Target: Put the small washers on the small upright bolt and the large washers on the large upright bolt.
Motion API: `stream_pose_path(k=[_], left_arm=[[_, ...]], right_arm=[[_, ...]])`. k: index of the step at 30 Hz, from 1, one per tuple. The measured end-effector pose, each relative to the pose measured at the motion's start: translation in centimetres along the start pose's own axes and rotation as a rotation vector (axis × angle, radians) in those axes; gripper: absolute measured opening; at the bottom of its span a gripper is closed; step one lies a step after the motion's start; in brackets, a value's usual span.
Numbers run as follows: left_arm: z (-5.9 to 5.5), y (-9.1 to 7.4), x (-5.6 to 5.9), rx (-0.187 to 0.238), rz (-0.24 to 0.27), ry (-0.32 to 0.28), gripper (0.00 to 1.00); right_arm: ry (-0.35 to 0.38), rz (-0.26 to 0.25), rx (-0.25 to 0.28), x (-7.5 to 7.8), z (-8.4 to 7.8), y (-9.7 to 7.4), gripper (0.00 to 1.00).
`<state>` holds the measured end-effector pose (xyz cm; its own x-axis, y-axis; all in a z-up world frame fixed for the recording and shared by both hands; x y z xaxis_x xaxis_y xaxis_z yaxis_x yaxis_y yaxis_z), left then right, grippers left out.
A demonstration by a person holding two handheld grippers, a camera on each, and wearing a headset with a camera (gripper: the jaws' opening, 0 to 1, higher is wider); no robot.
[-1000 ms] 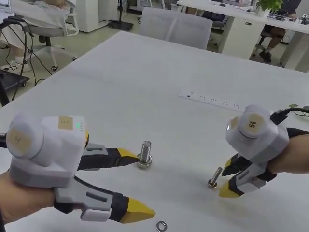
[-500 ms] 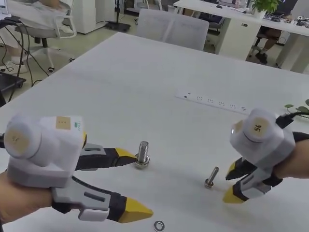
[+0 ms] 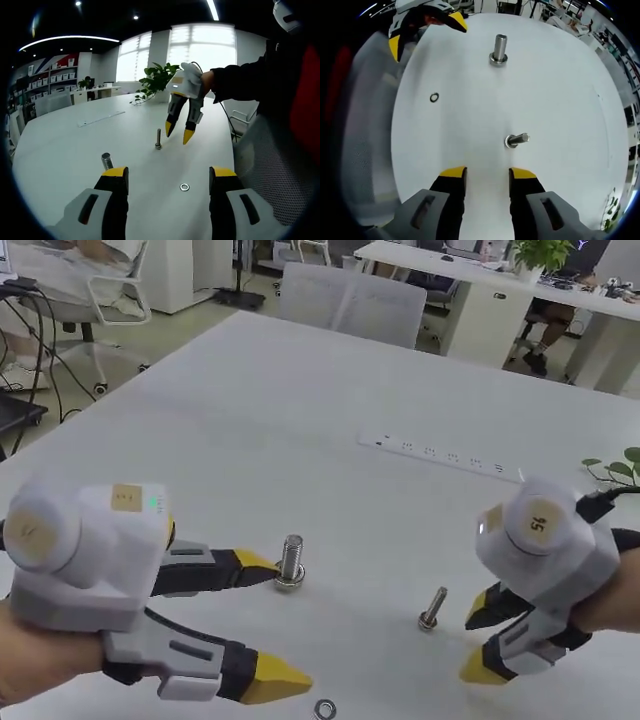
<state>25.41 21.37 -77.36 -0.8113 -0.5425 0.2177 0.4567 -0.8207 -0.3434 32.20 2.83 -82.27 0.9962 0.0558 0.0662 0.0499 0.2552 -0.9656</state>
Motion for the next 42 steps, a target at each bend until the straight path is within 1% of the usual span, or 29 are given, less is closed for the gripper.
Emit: stream_pose_path(k=[7, 13, 18, 27, 33, 37, 42], left_arm=[[0.0, 0.0, 0.1, -0.001, 0.0, 0.003, 0.64], [0.0, -0.1, 0.2, -0.004, 0.0, 0.006, 0.64], [0.0, -0.2, 0.3, -0.005, 0.0, 0.006, 0.64], [0.1, -0.5, 0.4, -0.002, 0.001, 0.012, 0.64], [0.2, -0.7, 0.4, 0.005, 0.004, 0.015, 0.64], [0.3, -0.8, 0.4, 0.009, 0.008, 0.016, 0.64], [0.3, -0.9, 0.5, 0.009, 0.008, 0.018, 0.64]], right_arm=[[-0.014, 0.016, 0.006, -1.6, 0.5, 0.2, 0.35], [-0.032, 0.033, 0.017, -3.0, 1.3, 0.3, 0.35], [-0.054, 0.052, 0.032, -4.3, 2.5, 0.4, 0.35], [-0.102, 0.082, 0.055, -5.8, 4.7, 0.7, 0.35], [-0.133, 0.086, 0.057, -6.1, 5.9, 0.9, 0.35], [-0.156, 0.086, 0.066, -6.2, 6.9, 0.8, 0.35], [-0.184, 0.092, 0.078, -6.7, 8.4, 1.1, 0.34]])
Point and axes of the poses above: the centre of the closed fingertips' face, and the gripper's own axes: y roughly forward along the fingers, x roughly to its right, z roughly out of its top, the point moved 3 cm from there along -y, roughly backward along the fingers, and after that the axes turned 7 degrees about -y, right-handed, at the moved point
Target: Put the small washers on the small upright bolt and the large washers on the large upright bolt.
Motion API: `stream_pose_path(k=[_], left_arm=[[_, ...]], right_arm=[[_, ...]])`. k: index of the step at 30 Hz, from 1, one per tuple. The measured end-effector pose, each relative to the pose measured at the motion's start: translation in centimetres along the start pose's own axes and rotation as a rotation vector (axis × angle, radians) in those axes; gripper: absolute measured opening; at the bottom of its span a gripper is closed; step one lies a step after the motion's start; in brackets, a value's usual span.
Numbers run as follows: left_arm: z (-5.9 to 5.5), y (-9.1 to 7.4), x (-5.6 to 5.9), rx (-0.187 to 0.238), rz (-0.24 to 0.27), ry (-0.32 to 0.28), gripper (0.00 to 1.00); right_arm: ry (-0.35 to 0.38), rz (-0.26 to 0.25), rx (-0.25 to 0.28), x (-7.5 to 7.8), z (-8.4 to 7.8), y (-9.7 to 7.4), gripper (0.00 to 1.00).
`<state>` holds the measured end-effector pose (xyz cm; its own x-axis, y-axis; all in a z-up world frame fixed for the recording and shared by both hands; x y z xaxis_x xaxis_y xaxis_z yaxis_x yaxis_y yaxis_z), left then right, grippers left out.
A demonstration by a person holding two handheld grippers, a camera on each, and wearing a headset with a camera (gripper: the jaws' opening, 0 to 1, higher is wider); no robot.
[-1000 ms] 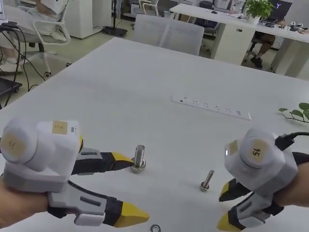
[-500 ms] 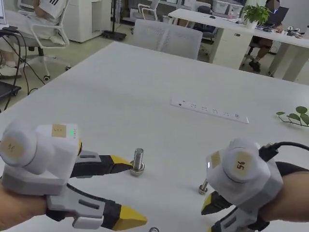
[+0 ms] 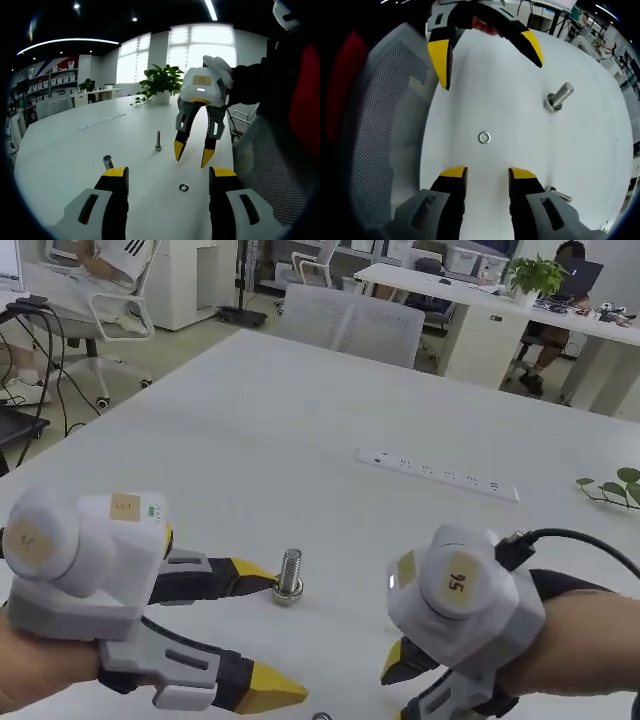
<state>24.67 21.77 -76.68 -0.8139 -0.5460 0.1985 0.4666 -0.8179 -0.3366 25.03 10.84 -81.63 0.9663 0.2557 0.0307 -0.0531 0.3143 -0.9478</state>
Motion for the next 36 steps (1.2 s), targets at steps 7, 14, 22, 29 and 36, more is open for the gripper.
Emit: stream_pose_path(k=[7, 14, 22, 29, 36], left_arm=[[-0.1, -0.1, 0.2, -0.001, -0.004, -0.001, 0.64], [-0.1, -0.2, 0.2, -0.001, -0.004, -0.002, 0.64], [-0.2, -0.2, 0.2, -0.001, -0.008, -0.002, 0.64], [-0.2, -0.3, 0.2, 0.002, -0.007, -0.002, 0.64], [-0.1, -0.3, 0.1, 0.005, -0.007, -0.005, 0.64]], right_arm=[[-0.036, 0.006, 0.02, 0.2, 2.1, 0.7, 0.34], [-0.046, 0.03, 0.027, 0.1, 3.1, 1.7, 0.33], [-0.047, 0.052, 0.021, 0.1, 3.3, 2.8, 0.31], [-0.047, 0.068, 0.012, 0.0, 3.3, 3.5, 0.3], [-0.048, 0.078, 0.003, -0.2, 3.2, 3.8, 0.29]])
Point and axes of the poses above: the centre of the closed fingertips' face, and the gripper's own axes: y roughly forward along the fingers, x roughly to its right, z roughly out of its top, the point moved 3 cm from there along -y, roughly backward along the fingers, and after that the axes turned 7 degrees about -y, right-handed, at the moved point
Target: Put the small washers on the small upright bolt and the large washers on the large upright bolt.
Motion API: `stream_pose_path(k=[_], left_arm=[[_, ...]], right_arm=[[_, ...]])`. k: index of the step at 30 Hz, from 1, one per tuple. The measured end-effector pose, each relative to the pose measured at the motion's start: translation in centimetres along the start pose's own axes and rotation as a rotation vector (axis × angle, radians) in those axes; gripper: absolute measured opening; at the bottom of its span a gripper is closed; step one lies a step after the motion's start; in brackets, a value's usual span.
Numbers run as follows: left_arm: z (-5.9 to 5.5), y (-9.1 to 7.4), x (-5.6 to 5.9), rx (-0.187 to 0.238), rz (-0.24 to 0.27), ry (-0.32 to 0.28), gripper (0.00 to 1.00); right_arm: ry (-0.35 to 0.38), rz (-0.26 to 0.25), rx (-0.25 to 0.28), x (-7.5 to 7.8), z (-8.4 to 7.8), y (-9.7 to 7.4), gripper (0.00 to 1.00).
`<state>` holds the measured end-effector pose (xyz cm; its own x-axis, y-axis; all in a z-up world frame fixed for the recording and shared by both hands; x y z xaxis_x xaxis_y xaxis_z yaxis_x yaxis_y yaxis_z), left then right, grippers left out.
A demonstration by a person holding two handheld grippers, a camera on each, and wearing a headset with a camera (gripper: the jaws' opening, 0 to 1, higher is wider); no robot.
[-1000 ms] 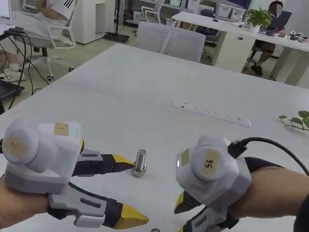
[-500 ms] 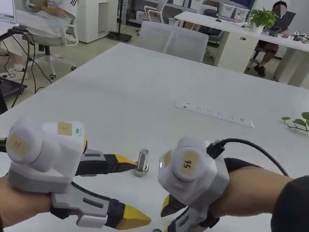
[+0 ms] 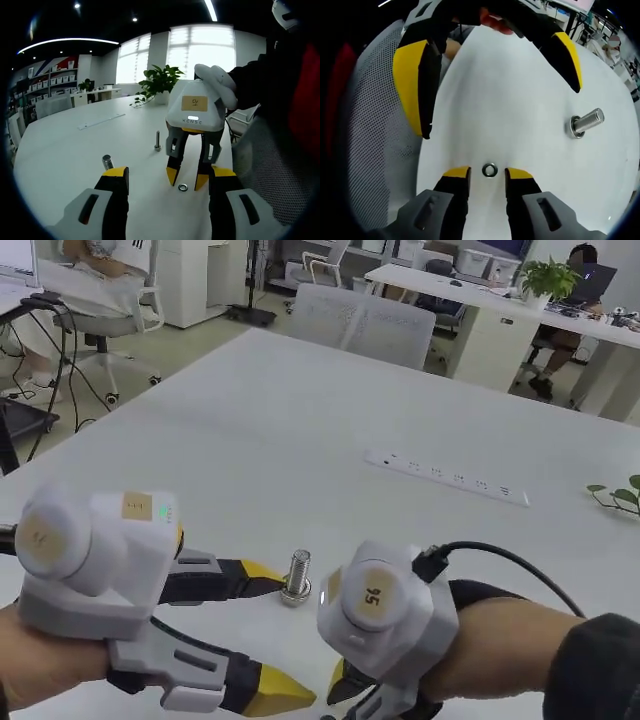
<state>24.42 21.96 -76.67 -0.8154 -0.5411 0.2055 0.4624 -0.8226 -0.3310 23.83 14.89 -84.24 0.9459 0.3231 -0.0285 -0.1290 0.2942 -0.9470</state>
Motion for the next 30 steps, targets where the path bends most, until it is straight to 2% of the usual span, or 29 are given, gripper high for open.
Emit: stream_pose_path(k=[10, 19, 30], left_arm=[[0.13, 0.09, 0.06, 0.001, -0.002, 0.001, 0.64], [0.23, 0.07, 0.1, 0.005, -0.002, 0.002, 0.64], [0.36, -0.04, 0.11, 0.012, 0.001, 0.003, 0.63]], right_arm=[[-0.077, -0.05, -0.022, 0.36, -0.06, 0.14, 0.24], [-0.105, -0.049, -0.02, 0.23, -0.02, 0.16, 0.23], [-0.101, -0.051, -0.023, 0.32, -0.07, 0.16, 0.17]])
Point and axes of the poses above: the centre of the closed fingertips' face, and the gripper's own axes: y roughly forward along the fingers, x roughly to its right, z roughly out of its top, the point moved 3 cm from there along -y, roughly backward along the fingers, and after that the axes turned 7 degrees about -y, right-handed, at the moved point
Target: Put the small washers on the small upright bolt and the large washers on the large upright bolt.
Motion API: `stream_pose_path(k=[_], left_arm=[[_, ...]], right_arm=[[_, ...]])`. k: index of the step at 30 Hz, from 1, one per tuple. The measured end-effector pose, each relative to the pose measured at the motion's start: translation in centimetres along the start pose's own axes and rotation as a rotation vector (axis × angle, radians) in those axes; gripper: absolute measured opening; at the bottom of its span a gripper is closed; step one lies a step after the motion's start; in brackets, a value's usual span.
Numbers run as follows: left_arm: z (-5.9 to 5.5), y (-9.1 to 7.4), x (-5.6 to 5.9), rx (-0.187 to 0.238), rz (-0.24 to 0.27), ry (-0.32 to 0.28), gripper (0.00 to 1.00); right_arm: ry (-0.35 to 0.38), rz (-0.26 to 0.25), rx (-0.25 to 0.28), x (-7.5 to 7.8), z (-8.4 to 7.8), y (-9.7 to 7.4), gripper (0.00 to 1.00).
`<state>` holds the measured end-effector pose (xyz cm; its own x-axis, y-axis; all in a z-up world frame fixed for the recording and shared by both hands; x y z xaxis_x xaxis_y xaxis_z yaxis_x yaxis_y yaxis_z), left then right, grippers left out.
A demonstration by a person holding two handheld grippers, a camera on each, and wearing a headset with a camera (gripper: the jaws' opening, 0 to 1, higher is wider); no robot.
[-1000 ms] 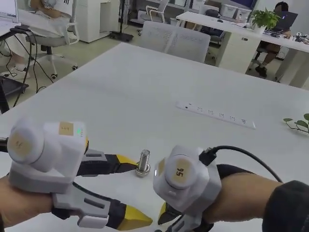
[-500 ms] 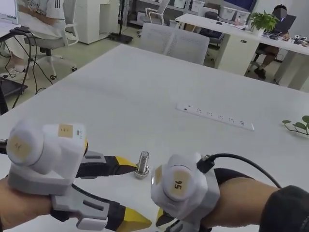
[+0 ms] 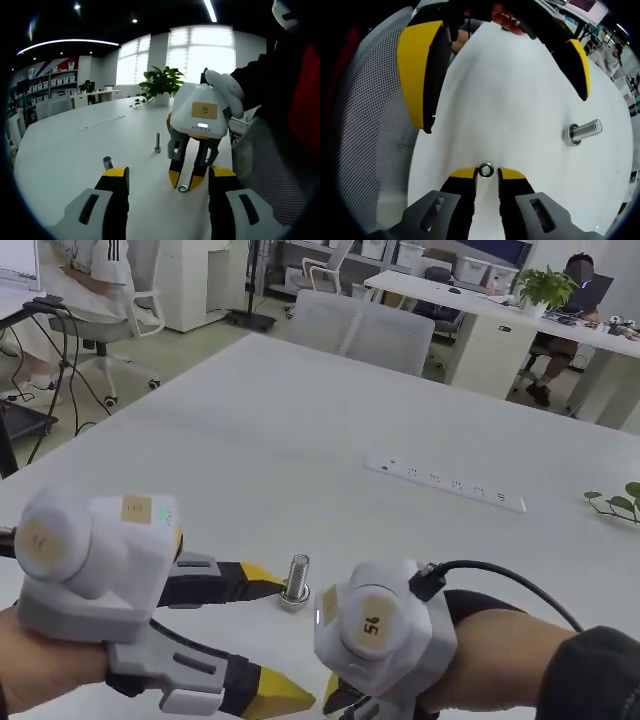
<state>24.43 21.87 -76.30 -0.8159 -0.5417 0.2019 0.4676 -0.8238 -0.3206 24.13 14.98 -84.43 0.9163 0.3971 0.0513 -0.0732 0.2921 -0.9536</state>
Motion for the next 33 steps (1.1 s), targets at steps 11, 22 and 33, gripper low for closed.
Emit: stream_pose_path(k=[11, 22, 33], left_arm=[[-0.03, 0.0, -0.04, 0.0, 0.002, 0.0, 0.63], [-0.08, 0.01, -0.13, -0.001, 0.004, 0.0, 0.63], [-0.1, 0.11, -0.05, -0.005, -0.001, 0.001, 0.63]], right_arm=[[-0.005, 0.0, 0.0, 0.05, -0.08, 0.05, 0.14], [0.002, 0.001, 0.003, 0.12, -0.11, 0.03, 0.13], [0.011, 0.001, 0.006, 0.22, -0.17, 0.02, 0.13]])
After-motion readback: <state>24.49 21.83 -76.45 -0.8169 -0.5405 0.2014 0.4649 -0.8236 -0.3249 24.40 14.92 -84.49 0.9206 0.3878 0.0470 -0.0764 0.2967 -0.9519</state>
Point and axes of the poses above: the centre of the closed fingertips' face, and the gripper's own axes: y roughly forward along the fingers, x roughly to its right, z roughly out of its top, the point moved 3 cm from there along -y, roughly backward along the fingers, and after that the axes turned 7 degrees about -y, right-handed, at the moved point
